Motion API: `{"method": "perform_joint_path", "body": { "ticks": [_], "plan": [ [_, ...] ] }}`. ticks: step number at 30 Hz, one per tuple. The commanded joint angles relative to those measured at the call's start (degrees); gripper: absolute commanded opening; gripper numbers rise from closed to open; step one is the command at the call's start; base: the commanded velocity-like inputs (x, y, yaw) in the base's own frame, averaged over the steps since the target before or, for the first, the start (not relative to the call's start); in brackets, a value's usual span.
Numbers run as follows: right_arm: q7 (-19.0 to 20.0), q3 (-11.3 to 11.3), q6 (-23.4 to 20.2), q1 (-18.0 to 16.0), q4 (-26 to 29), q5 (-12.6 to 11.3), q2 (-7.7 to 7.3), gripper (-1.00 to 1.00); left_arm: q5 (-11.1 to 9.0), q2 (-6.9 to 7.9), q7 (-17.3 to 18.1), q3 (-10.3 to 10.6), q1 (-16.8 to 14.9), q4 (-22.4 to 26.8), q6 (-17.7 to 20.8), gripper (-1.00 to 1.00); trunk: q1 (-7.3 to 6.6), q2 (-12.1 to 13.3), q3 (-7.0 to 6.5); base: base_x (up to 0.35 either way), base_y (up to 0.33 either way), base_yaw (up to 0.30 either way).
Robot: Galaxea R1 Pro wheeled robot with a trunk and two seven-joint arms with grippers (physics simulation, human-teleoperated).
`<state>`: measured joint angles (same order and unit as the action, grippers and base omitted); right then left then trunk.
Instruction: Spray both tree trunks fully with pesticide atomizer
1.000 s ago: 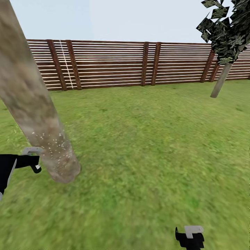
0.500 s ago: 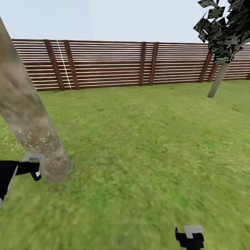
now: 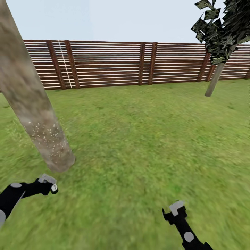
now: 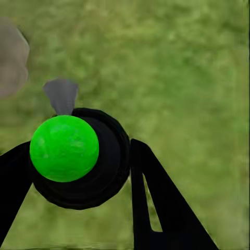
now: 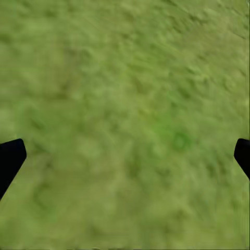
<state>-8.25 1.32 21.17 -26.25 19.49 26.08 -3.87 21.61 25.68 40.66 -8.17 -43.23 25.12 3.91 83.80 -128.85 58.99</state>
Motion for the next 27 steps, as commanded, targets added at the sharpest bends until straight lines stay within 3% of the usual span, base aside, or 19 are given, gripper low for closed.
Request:
{"method": "perform_joint_path", "body": {
  "ticks": [1,3,5,6,8,13,17,23,24,25,26,27],
  "plan": [
    [7.4,0.0,-0.7,-0.1,1.4,2.1,-0.02,1.00,1.3,-0.07,3.0,2.5,0.0,0.2,-0.2,-1.00,0.00,0.0,0.00,-0.338,0.000,0.000],
    [20.2,0.1,-1.3,-0.9,4.1,4.0,-0.13,1.00,2.6,-1.36,7.4,9.1,0.0,0.6,-0.4,-1.00,0.00,0.0,0.00,-0.336,0.000,0.000],
    [31.9,0.1,-1.9,-3.0,6.3,4.5,-0.28,1.00,3.6,-4.11,8.6,16.2,-0.1,0.6,-0.1,-1.00,0.00,0.0,0.00,-0.243,0.000,0.000],
    [38.8,0.1,-3.2,-4.7,8.0,4.6,-0.37,1.00,5.0,-6.15,8.8,20.5,-0.1,0.6,0.0,-1.00,0.00,0.0,0.00,-0.075,0.000,0.000],
    [45.6,0.1,-6.0,-6.0,11.0,4.6,-0.37,1.00,6.6,-8.41,8.7,23.8,-0.1,0.7,0.0,-1.00,0.00,0.0,0.00,-0.029,0.000,0.000],
    [46.5,1.7,-6.2,-6.0,12.6,4.5,1.26,1.00,8.0,-10.01,9.0,24.2,1.6,1.5,-0.3,-1.00,0.00,0.0,0.00,0.000,0.000,0.000],
    [46.1,3.0,-5.1,-6.0,13.9,4.3,2.56,1.00,7.4,-11.32,7.7,24.3,1.9,0.2,-1.6,-1.00,0.00,0.0,0.00,0.000,0.000,0.000],
    [48.0,4.9,-5.7,-6.1,15.8,4.2,4.52,1.00,7.3,-13.29,9.2,24.7,1.8,-0.3,-3.5,-1.00,0.00,0.0,0.00,0.000,0.000,0.000],
    [57.7,11.1,-5.7,-6.1,23.7,4.2,7.88,1.00,7.3,-14.08,12.1,24.7,1.8,-0.2,-5.9,-1.00,0.00,0.0,0.00,0.000,0.000,0.000],
    [57.8,11.1,-5.8,-6.1,24.0,4.2,7.90,1.00,7.3,-14.33,12.8,24.7,1.8,-0.1,-6.2,-1.00,0.00,0.0,0.00,0.000,0.000,0.000],
    [57.9,11.1,-5.8,-6.1,24.1,4.2,7.91,-1.00,7.3,-14.59,13.1,24.7,1.8,-0.1,-6.3,-1.00,0.00,0.0,0.00,0.000,0.000,0.000],
    [57.9,11.1,-5.7,-6.1,24.1,4.2,7.91,-1.00,7.4,-15.60,13.3,24.8,1.8,-0.2,-6.3,-1.00,0.00,0.0,0.00,0.000,0.000,0.000]
  ]
}}
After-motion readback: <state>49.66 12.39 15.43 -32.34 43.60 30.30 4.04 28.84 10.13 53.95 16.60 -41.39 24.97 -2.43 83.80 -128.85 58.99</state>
